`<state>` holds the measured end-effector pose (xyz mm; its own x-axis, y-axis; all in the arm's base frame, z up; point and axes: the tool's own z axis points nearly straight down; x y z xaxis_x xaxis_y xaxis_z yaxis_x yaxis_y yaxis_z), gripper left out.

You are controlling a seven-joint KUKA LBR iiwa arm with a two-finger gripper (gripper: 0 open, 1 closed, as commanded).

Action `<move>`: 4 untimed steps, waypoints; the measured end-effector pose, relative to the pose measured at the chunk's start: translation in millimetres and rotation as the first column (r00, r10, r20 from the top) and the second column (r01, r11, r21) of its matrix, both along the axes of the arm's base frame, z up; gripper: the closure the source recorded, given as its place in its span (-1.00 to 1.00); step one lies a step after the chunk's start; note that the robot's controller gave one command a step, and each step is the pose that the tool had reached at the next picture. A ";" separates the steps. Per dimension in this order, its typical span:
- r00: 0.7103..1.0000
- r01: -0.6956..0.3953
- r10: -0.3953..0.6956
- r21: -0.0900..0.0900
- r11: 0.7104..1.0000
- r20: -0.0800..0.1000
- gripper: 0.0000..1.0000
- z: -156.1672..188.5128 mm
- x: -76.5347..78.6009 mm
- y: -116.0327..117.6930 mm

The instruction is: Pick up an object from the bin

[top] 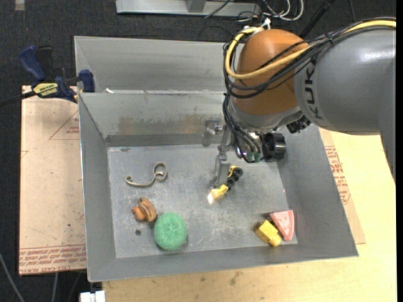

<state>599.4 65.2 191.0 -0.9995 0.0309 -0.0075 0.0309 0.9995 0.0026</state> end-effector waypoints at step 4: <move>0.981 0.192 -0.192 0.000 0.981 -0.008 -1.00 -107.0 -38.5 -55.5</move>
Offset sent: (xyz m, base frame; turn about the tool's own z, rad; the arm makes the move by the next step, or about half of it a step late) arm -0.0430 -0.0289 -0.0650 0.0441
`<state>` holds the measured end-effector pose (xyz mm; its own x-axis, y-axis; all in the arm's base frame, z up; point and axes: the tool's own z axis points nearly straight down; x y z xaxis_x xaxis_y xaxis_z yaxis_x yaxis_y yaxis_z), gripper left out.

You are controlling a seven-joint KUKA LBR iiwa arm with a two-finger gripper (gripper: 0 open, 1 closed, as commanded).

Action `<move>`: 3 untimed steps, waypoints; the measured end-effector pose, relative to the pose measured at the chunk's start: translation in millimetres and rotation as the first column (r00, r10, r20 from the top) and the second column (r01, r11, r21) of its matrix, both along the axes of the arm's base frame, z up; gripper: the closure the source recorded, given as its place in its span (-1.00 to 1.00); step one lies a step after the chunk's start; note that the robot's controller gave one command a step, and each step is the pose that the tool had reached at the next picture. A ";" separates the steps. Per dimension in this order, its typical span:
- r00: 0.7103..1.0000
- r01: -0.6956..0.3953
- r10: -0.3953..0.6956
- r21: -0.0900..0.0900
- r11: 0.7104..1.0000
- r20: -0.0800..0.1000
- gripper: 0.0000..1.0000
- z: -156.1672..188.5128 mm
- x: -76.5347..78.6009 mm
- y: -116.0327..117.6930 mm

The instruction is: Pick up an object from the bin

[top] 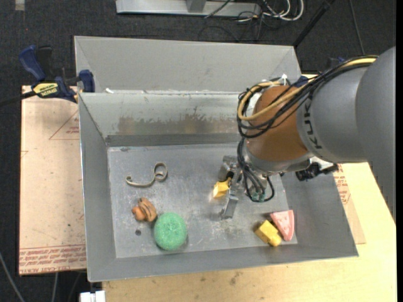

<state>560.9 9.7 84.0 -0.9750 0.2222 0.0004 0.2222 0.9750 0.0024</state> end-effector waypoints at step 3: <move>0.854 0.520 -0.520 -0.006 0.854 -0.005 1.00 38.4 19.1 30.6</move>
Offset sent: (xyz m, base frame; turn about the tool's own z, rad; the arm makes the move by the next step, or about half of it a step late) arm 0.0000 0.0000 0.0000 0.0000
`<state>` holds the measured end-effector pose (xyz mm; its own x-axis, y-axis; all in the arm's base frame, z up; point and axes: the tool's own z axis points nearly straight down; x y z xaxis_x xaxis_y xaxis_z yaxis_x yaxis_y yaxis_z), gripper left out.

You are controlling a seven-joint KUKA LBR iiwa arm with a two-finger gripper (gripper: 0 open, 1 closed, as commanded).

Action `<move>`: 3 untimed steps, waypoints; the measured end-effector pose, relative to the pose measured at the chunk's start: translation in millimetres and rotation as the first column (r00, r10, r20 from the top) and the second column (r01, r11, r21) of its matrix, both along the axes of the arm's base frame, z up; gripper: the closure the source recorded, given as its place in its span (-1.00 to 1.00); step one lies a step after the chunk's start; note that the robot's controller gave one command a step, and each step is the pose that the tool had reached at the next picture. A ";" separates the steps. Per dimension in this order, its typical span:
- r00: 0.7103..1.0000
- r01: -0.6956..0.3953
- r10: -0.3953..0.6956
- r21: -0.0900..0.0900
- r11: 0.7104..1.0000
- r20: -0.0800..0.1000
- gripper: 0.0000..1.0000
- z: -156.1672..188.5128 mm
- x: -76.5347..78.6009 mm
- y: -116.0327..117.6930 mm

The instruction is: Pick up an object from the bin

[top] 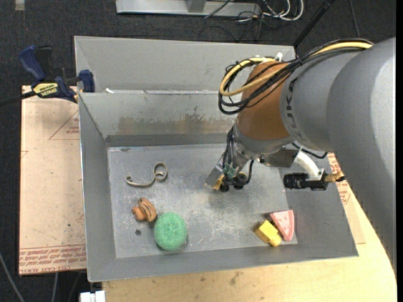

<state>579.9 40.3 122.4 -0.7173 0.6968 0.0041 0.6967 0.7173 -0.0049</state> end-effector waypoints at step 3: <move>1.000 0.026 -0.026 0.001 1.000 0.003 1.00 31.0 34.0 -21.4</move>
Offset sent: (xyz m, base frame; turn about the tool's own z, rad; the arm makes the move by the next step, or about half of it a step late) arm -0.0028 -0.0106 0.0363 0.0523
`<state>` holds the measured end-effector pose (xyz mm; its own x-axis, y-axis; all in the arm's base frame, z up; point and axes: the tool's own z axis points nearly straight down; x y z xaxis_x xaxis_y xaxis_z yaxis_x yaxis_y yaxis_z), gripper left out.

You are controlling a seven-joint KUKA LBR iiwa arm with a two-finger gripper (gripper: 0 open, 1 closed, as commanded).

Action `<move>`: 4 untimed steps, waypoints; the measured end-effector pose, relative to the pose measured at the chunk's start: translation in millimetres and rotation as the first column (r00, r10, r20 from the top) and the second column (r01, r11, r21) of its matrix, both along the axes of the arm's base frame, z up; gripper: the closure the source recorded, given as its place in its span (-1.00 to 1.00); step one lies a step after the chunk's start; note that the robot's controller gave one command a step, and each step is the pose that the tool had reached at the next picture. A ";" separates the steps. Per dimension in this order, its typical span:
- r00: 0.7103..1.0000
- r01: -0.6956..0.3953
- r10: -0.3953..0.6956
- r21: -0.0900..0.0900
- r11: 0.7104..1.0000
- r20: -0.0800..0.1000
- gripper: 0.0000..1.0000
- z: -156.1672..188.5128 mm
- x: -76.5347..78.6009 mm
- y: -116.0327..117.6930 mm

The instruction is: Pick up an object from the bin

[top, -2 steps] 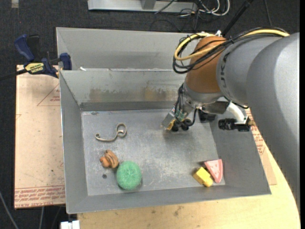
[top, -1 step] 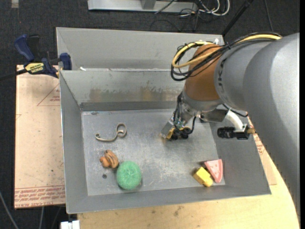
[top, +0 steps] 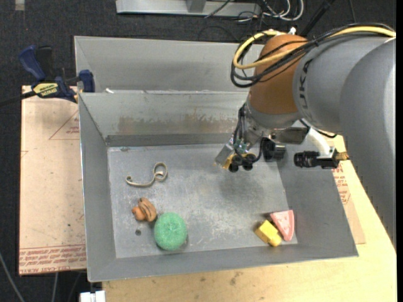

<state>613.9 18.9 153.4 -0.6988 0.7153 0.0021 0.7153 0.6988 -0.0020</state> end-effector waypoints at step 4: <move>1.000 -0.011 0.011 0.000 1.000 0.008 1.00 35.3 -7.7 -8.4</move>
Offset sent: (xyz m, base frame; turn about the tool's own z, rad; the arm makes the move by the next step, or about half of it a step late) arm 0.0107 -0.0014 0.0912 0.0303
